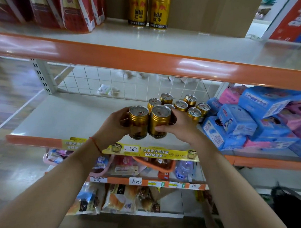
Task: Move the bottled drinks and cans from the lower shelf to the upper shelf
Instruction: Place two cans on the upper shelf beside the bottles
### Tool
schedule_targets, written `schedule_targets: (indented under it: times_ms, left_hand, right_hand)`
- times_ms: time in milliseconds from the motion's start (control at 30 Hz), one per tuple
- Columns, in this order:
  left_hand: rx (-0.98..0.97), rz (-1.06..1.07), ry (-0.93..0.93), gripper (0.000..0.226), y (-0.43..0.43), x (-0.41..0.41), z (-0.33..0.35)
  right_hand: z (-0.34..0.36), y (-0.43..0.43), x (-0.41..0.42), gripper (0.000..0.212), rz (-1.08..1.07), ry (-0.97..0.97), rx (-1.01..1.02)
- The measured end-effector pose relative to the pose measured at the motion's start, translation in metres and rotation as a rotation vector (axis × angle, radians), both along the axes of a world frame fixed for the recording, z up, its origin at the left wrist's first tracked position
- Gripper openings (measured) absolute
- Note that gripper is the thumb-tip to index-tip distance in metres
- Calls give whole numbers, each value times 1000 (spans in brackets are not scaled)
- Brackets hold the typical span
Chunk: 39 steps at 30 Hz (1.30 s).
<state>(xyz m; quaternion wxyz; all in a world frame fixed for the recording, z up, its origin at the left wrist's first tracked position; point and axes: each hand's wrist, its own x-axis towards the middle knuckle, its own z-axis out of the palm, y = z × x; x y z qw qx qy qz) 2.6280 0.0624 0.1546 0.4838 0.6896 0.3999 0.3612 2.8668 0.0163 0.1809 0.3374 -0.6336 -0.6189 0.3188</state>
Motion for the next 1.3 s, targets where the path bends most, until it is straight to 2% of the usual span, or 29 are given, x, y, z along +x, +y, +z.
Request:
schedule_targets:
  times_ms: [167,267,400,467,667,800,900,1000,1100,1300]
  left_hand:
    - [64,-22,-15,57,-29,-7,39]
    - [67,-21,-51,55,-43,-12,55]
    - [97,-18,-59,52,-57,-16,79]
    - [103,-9,-67,54,-65,-19,88]
    - [154,4,-104,57,-89,-30,124]
    - [263,-30,-131,64,-98,-31,159]
    - [342,-18,-133,59,-95,-32,188]
    - [416,-12,-122,50,-87,-30,222]
    - [477,-9,-90,47,-67,-26,252]
    - [439,-18,-44,40,-4,-9,283]
  right_hand:
    - [33,-22,-4,62,58,46,61]
    - [52,-34,-7,67,93,66,89]
    - [79,-50,-10,51,125,40,151]
    - [91,-59,-12,43,147,9,173]
    - [126,-83,-19,39,212,23,258]
    - [157,-88,-21,45,249,37,328]
    - [186,-83,-20,53,261,62,351]
    - [218,-73,-23,41,251,71,381]
    - [247,-52,-22,46,195,59,438]
    - [277,11,-11,46,114,144,353]
